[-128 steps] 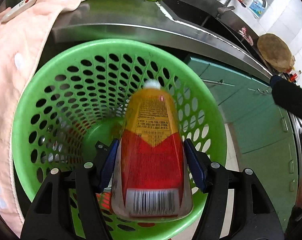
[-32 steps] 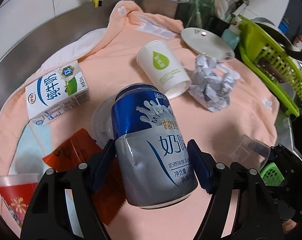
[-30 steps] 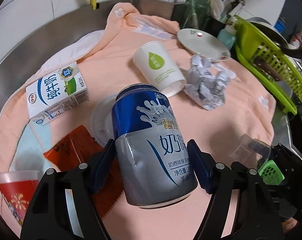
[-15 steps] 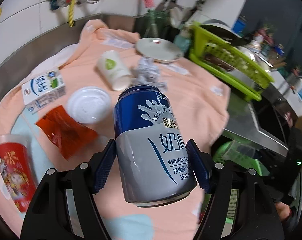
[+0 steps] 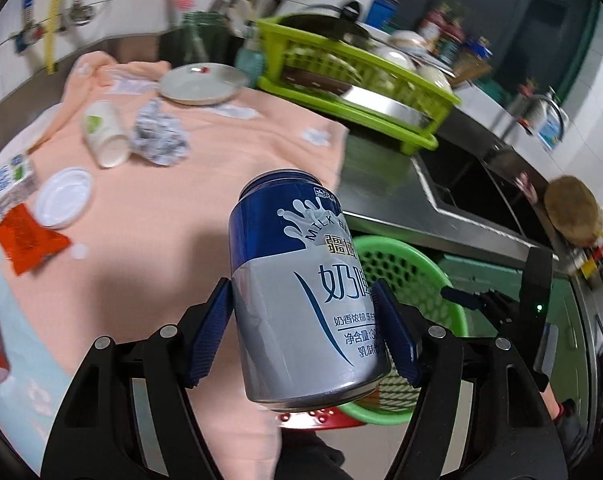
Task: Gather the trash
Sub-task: 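Carry the blue milk can toward the green basket with the left gripper, then open the left gripper over the green basket to drop the milk can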
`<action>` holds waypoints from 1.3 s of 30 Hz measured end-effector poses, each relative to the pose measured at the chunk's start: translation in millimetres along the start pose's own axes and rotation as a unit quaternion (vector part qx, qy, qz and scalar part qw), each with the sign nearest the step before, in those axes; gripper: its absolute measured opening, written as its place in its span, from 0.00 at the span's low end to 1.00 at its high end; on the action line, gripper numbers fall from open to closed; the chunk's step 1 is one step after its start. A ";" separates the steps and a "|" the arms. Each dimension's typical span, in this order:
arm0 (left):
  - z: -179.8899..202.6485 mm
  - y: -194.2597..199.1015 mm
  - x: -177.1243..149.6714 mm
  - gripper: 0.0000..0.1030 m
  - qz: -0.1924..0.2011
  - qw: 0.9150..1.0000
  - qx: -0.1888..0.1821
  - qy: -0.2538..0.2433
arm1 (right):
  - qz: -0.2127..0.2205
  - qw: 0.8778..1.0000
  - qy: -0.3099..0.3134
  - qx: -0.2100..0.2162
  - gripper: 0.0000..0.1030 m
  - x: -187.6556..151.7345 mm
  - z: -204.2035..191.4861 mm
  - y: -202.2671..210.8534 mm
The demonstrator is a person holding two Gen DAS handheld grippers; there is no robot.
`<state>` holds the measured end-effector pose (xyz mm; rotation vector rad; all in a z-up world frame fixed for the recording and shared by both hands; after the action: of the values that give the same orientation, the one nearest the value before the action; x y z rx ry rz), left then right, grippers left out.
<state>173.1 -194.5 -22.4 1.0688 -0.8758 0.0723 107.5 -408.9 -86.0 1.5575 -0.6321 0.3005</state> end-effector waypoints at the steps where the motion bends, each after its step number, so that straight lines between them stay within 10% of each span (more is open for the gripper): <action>1: 7.5 -4.4 -1.2 0.67 -0.004 1.000 -0.004 -0.004 | 0.002 1.000 -0.001 0.000 0.74 -1.5 2.8 2.4; 24: 118.6 -140.7 -41.9 0.66 -0.113 0.991 -0.057 -0.034 | 0.075 0.996 -0.046 -0.021 0.82 -24.1 73.2 73.6; 39: 116.3 -142.6 -45.4 0.66 -0.114 0.991 -0.058 -0.027 | 0.084 0.995 -0.046 -0.019 0.82 -25.2 71.7 85.3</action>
<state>138.2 -343.2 -134.7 1.0579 -0.7913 -0.1977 26.3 -472.0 -36.3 1.4910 -0.8377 0.3423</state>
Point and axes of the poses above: each gripper's, at about its wrist camera, not at the fingertips, and y roughly against the way its jaws point, z to its right, x to its top, the point moved 1 cm from there along -y, roughly the way its jaws point, and after that the axes turned 9 degrees about -y, right-handed, at the moved point
